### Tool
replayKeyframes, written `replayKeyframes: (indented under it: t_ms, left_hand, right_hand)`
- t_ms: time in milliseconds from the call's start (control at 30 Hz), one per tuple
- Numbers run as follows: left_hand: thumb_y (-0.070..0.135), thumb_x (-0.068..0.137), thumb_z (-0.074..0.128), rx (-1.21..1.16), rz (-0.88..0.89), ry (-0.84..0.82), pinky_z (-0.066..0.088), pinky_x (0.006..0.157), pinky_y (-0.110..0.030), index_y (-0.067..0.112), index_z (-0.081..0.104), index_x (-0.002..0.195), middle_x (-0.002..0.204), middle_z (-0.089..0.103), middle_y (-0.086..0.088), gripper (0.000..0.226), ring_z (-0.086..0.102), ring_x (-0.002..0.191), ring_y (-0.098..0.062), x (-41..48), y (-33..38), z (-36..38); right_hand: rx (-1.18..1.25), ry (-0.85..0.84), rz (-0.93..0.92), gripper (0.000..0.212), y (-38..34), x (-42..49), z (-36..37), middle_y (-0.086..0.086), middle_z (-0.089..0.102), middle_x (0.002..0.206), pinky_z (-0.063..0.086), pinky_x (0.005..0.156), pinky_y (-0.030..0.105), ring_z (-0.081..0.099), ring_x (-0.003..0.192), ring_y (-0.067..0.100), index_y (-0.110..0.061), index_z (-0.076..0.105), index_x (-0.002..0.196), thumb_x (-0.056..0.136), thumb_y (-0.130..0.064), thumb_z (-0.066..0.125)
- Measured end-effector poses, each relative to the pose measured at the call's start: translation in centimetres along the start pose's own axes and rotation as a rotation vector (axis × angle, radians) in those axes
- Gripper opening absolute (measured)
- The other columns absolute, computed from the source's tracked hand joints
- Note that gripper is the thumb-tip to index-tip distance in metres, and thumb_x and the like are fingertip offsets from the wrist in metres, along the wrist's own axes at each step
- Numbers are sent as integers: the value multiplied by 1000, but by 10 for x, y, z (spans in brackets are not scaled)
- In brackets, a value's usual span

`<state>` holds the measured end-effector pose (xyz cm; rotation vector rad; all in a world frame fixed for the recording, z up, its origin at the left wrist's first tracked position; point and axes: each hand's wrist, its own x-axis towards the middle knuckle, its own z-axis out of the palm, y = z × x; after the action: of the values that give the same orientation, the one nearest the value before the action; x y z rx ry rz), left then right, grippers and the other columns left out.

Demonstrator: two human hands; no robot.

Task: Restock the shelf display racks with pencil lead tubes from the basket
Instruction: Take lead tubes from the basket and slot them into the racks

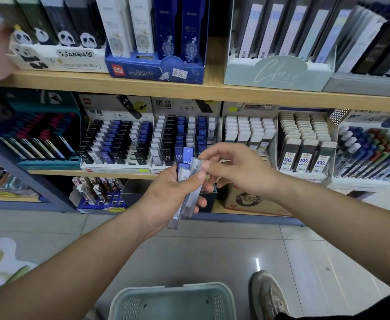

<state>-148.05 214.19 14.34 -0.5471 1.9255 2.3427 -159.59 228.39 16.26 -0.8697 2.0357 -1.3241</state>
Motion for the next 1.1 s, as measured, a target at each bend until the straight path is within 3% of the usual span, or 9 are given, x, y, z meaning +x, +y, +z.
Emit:
replayKeyframes:
  t_ms: [133,367,500,767,967,1100]
  left_hand:
    - [28,96,58,-17,5,-33,52,51,-27,10,65,113,92,74,-13,26,64,58,-19,-2,-1,-1]
    - [28,101,54,13,-27,-7,51,52,-26,9,66,116,96,76,-11,27,62,59,-15,-1,-2,-12]
    - [26,102,54,50,-36,1,48,51,-26,10,66,114,94,76,-11,23,59,57,-15,2,-5,-11]
    - [23,100,59,98,-60,99,49,50,-27,13,65,106,94,75,-9,13,62,56,-16,7,-8,-8]
    - [23,100,59,137,-74,171,50,51,-26,13,61,98,80,71,0,11,63,57,-15,7,-10,-20]
    - [25,100,60,147,-78,177,51,53,-28,14,62,96,78,71,0,11,63,58,-16,6,-10,-29]
  right_hand:
    - [112,0,46,13,3,2,-2,6,64,82,57,71,33,64,71,19,-11,66,97,86,-10,73]
    - [195,84,38,8,2,2,-16,5,61,83,55,59,27,65,66,17,-7,59,102,95,-3,62]
    - [280,77,59,9,6,0,-14,6,67,77,59,64,29,68,68,19,-4,58,102,94,-1,61]
    - [277,259,-11,9,8,-4,-22,15,73,77,62,69,34,71,69,24,-2,63,95,89,2,68]
    - [-44,433,-59,7,22,8,-40,8,71,88,60,73,36,73,74,21,-11,66,93,90,-10,72]
    - [-357,533,-103,5,28,29,-46,-10,70,85,48,64,14,70,72,4,-21,67,91,91,-22,72]
